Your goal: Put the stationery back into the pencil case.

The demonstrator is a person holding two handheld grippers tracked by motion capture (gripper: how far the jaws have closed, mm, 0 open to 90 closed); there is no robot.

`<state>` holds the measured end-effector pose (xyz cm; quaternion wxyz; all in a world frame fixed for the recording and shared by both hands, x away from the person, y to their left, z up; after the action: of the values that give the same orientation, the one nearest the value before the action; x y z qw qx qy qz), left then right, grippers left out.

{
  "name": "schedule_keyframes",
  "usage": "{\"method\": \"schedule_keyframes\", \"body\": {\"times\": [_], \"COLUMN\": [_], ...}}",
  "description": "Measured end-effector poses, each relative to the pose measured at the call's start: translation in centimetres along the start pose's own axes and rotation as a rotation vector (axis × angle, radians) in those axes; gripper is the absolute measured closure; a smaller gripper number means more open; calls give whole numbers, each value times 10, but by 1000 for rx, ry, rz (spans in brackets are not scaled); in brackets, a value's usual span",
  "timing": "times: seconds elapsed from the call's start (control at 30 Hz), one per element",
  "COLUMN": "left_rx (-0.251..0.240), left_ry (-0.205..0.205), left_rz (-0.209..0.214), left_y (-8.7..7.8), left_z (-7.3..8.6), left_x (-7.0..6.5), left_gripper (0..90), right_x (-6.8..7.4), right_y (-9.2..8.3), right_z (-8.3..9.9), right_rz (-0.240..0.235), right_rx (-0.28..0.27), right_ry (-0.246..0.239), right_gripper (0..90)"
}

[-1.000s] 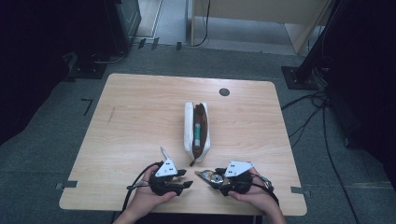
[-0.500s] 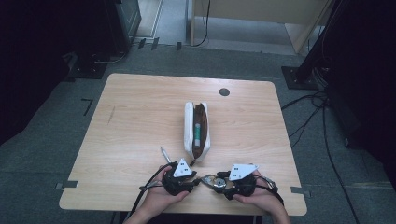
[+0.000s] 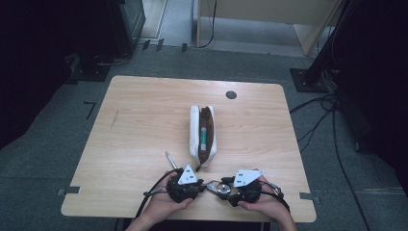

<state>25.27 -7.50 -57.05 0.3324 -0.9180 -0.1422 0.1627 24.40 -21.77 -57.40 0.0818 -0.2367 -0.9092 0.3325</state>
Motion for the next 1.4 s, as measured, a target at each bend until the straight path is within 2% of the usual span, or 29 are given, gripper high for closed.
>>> {"method": "schedule_keyframes", "body": {"times": [0.1, 0.4, 0.43, 0.53, 0.57, 0.77, 0.83, 0.97, 1.07, 1.27, 1.4], "left_rx": [-3, -14, -20, -23, -33, -47, -48, -46, -46, -18, -8], "left_ry": [-10, -6, -8, -10, -16, -36, -31, -29, -16, 38, 48], "left_rz": [-13, -9, -1, -11, -14, -8, 3, -12, 8, 32, 26], "left_y": [-1, -2, -3, -5, -6, -11, -9, -8, -6, -1, 1], "left_z": [0, -1, -2, -2, -3, -4, -5, -5, -5, -3, -4], "left_x": [2, 1, 1, 3, 4, 8, 6, 7, 5, -4, -4], "left_gripper": [793, 798, 803, 810, 900, 900, 840, 748, 713, 629, 633], "right_x": [-1, -2, -3, -5, -5, -7, -8, -7, -6, -8, -9], "right_y": [0, 0, 0, 0, -1, -2, -3, -7, -10, -11, -10], "right_z": [1, 1, 1, 1, 1, 3, 3, 6, 9, 8, 7], "right_rz": [8, 15, 22, 36, 40, 47, 59, 92, 120, 98, 71], "right_rx": [1, 2, 2, 6, 3, 5, 5, 24, 33, 30, 14], "right_ry": [-5, -1, 6, 15, 16, 24, 34, 51, 40, 45, 66], "right_gripper": [416, 412, 407, 364, 351, 371, 363, 348, 411, 418, 420]}}
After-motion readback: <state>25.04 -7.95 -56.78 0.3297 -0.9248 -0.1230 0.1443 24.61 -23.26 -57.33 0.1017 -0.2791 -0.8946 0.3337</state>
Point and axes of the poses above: each handheld gripper's, and its own axes: y roughly forward along the jaws, z roughly out of its underside, x roughly to its left, the point moved 8 cm from there along y, roughly forward along the jaws, and after that the axes turned 7 degrees about z, right-handed, at the moved point
